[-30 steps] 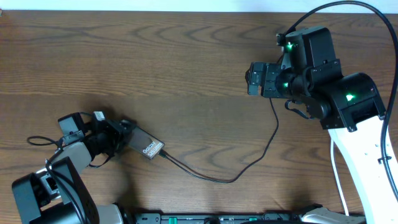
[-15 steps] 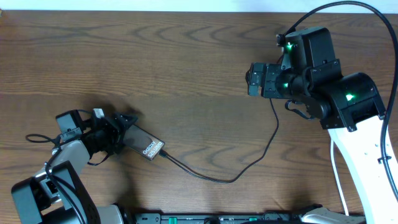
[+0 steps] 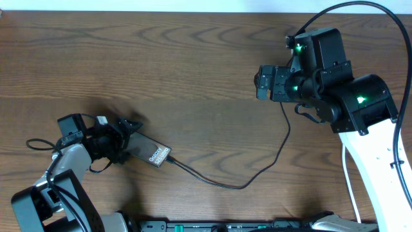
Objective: Plug charger to phone and switch on socket
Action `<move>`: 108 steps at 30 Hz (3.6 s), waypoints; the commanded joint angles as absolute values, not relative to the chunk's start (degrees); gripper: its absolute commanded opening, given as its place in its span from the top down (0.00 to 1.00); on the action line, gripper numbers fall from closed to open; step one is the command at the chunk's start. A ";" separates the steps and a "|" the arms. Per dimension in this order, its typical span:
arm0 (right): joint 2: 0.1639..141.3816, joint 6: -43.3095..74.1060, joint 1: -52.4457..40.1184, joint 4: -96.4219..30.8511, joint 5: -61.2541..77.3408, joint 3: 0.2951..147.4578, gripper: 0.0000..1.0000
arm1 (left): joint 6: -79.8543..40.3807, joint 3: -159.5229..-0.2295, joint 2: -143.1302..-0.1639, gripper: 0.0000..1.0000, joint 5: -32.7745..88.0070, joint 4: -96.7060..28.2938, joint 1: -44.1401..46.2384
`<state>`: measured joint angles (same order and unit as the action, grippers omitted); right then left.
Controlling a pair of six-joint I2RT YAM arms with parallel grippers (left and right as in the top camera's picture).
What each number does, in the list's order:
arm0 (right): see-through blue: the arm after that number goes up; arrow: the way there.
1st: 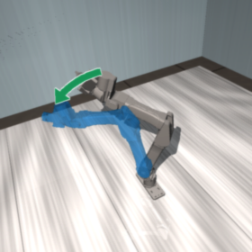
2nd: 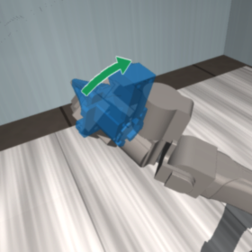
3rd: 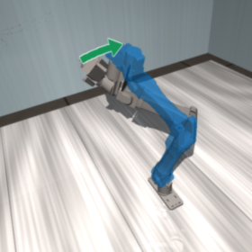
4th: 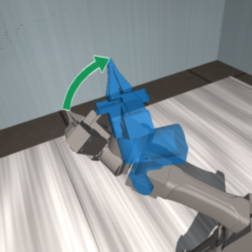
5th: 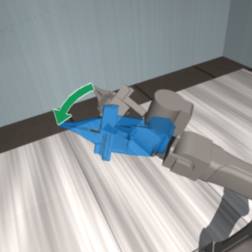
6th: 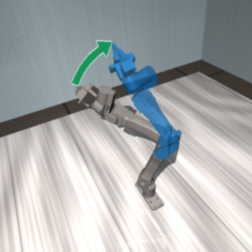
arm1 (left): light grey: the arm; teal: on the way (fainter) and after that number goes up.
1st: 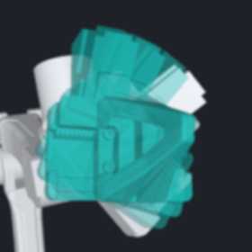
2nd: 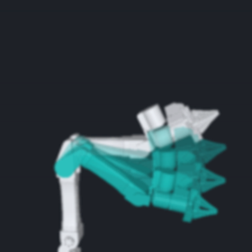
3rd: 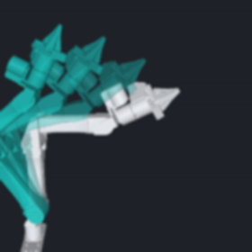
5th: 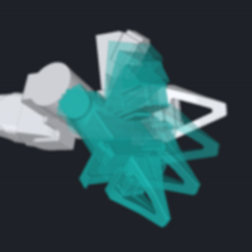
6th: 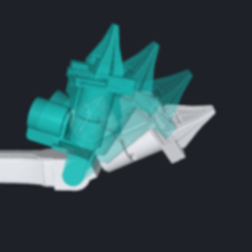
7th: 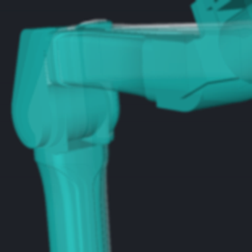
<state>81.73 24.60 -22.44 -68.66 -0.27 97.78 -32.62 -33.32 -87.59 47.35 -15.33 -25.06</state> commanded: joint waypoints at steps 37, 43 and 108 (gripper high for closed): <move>82.08 25.23 -22.59 -68.82 -1.17 98.13 0.01 | -33.21 -34.52 -90.54 0.09 21.34 -32.25 -25.15; 82.08 25.23 -22.59 -69.01 -1.83 98.13 0.01 | -30.00 -40.84 -87.44 0.09 21.37 -33.26 -25.15; 122.93 -27.27 28.16 -58.46 34.02 104.25 0.01 | -10.17 -78.08 -80.64 0.08 21.39 -40.86 0.62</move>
<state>120.38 -27.07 29.17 -58.48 33.41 103.31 -10.26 -76.66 -79.68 21.91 -40.69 0.47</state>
